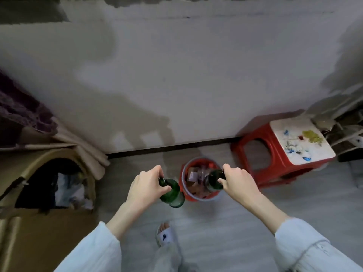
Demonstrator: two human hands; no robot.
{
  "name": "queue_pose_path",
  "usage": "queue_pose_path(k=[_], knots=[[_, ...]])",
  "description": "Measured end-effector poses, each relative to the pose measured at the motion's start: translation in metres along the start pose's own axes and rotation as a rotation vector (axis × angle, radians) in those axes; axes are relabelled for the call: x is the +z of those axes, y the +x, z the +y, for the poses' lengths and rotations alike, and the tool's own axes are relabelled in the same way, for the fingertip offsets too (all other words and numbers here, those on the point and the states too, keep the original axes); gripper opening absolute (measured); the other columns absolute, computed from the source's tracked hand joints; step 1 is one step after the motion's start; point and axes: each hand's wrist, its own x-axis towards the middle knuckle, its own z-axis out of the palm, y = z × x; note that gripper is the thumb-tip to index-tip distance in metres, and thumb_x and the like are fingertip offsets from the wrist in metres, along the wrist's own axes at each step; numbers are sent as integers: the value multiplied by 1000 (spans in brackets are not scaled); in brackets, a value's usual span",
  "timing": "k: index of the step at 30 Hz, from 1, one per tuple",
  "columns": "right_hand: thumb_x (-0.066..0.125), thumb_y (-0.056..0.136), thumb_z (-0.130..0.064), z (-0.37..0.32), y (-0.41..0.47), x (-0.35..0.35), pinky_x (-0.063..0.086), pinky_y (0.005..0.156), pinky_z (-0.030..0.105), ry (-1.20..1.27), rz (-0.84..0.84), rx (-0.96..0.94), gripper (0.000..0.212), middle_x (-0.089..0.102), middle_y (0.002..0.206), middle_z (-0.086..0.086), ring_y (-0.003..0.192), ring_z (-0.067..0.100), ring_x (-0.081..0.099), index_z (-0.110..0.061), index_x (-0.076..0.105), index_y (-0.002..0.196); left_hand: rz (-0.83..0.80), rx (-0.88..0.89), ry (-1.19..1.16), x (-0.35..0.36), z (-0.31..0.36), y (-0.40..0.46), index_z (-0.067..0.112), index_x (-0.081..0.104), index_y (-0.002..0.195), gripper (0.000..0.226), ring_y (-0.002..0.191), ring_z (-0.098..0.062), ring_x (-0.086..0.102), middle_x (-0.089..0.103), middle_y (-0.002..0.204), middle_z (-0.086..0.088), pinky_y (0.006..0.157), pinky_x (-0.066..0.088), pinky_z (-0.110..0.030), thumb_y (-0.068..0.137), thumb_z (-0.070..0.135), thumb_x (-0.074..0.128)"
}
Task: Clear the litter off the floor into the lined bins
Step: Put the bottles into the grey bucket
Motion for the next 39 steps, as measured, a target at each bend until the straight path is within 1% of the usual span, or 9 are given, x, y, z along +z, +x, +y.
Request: queue_pose_path(k=[4,7,9,12,18,21,25,33,39], knots=[[46,96,-33,34,51,38,33,63,32,-10,-12,47,25,66,103,13,97,34,62,-9,42,102,-22,-73,-54,40,5,57,19,51,85,30,79,-21,58,66,81,1,63,44,-29,72,36,72],[47,95,-33,54,89,74,38,65,35,23,-42,68,29,66,103,15,97,36,62,-6,44,106,-26,-116,-96,79,5,96,20,50,83,30,83,-23,58,63,81,1,65,40,-28,71,35,74],[48,95,-32,63,111,99,42,69,36,40,-79,65,30,65,104,17,98,37,62,-5,44,108,-20,-144,-102,106,6,117,21,50,83,30,86,-25,59,65,84,-1,67,43,-30,71,35,75],[47,96,-29,82,144,139,42,69,35,38,-131,46,29,64,106,17,99,36,61,-4,43,111,-5,-169,-93,149,9,149,20,53,86,29,89,-28,60,68,88,-5,72,50,-35,73,35,74],[48,95,-25,118,201,206,42,70,36,80,-196,-14,27,63,107,19,100,38,60,-4,46,113,-24,-215,-69,223,12,202,18,55,90,27,90,-30,60,68,91,-8,73,51,-37,75,31,74],[49,95,-23,127,226,226,39,69,36,107,-241,-45,27,61,110,21,103,40,57,-4,46,115,-51,-217,-35,249,16,223,17,54,91,27,90,-33,60,67,92,-11,72,51,-38,76,28,74],[49,95,-20,134,256,249,45,77,39,126,-280,-81,28,60,113,21,105,41,56,-5,48,119,-115,-212,41,284,20,249,16,56,98,28,95,-36,60,66,97,-14,77,51,-40,77,27,73],[52,94,-20,136,301,287,46,83,42,292,-280,-99,33,60,116,19,108,39,55,-9,49,125,-211,-229,141,332,12,292,12,54,106,29,96,-37,61,64,103,-16,81,53,-45,82,20,69],[51,95,-20,131,342,314,44,89,40,350,-223,-41,44,58,123,21,114,39,53,-17,41,138,-139,-268,-17,357,-7,324,14,56,116,36,103,-35,59,62,111,-16,83,51,-38,84,21,68]])
